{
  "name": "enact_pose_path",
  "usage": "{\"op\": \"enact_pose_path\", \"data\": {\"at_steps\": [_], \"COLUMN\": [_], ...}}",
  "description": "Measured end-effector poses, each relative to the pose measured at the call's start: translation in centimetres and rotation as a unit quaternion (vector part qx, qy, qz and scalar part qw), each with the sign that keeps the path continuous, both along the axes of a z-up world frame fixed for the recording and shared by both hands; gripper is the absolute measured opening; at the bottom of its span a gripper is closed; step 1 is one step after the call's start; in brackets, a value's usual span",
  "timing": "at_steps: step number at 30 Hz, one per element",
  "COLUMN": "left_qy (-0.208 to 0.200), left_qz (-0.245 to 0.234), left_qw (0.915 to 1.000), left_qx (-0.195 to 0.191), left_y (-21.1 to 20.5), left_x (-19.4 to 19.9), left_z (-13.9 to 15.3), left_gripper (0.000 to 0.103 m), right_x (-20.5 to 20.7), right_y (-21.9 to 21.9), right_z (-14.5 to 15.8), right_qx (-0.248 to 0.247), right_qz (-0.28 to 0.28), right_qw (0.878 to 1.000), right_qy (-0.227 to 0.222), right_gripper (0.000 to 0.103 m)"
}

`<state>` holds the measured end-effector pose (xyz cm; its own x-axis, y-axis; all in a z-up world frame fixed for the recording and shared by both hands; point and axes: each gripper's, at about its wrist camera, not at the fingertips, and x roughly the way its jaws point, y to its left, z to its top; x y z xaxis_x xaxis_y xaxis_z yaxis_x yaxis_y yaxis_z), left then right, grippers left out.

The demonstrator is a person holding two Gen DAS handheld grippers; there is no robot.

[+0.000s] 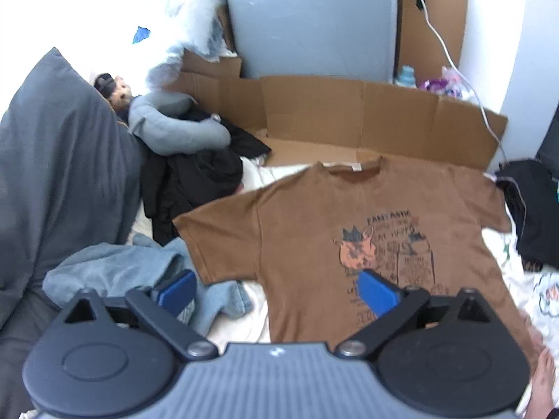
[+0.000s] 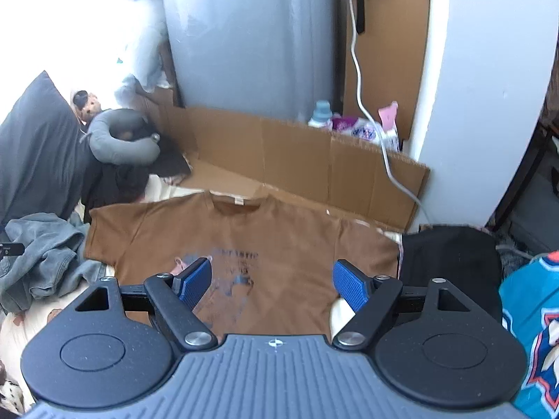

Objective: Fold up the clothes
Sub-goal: 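Open the left tool and lift both tools above the T-shirt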

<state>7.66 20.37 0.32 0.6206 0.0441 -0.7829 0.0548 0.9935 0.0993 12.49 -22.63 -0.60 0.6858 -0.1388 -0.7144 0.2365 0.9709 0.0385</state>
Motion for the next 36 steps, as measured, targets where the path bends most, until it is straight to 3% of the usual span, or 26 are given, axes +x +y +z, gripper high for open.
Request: {"op": "enact_pose_path", "data": {"at_steps": [8,13,26,32,36], "left_qy": [-0.014,-0.012,-0.01,-0.001,-0.01], "left_qz": [-0.027,-0.036,-0.046,-0.036,-0.033], "left_qw": [0.9995,0.9993,0.9985,0.9982,0.9978], "left_qx": [0.012,-0.001,-0.029,-0.047,-0.056], "left_y": [-3.2,-6.2,-13.6,-16.0,-17.3], "left_x": [1.6,3.7,9.6,11.5,12.2], "left_z": [0.6,0.7,-0.2,-1.7,-2.8], "left_gripper": [0.102,0.102,0.102,0.102,0.102], "right_x": [0.2,-0.2,-0.5,-0.5,-1.6], "right_y": [-0.3,-3.7,-10.5,-11.2,-12.6], "right_z": [-0.1,-1.2,-6.5,-9.3,-11.6], "right_qx": [-0.031,0.014,0.057,0.043,0.086], "right_qz": [-0.012,-0.055,-0.113,-0.092,-0.112], "right_qw": [0.999,0.998,0.99,0.99,0.987], "right_qy": [0.02,0.023,0.062,0.095,0.076], "right_gripper": [0.082,0.081,0.081,0.081,0.081]}}
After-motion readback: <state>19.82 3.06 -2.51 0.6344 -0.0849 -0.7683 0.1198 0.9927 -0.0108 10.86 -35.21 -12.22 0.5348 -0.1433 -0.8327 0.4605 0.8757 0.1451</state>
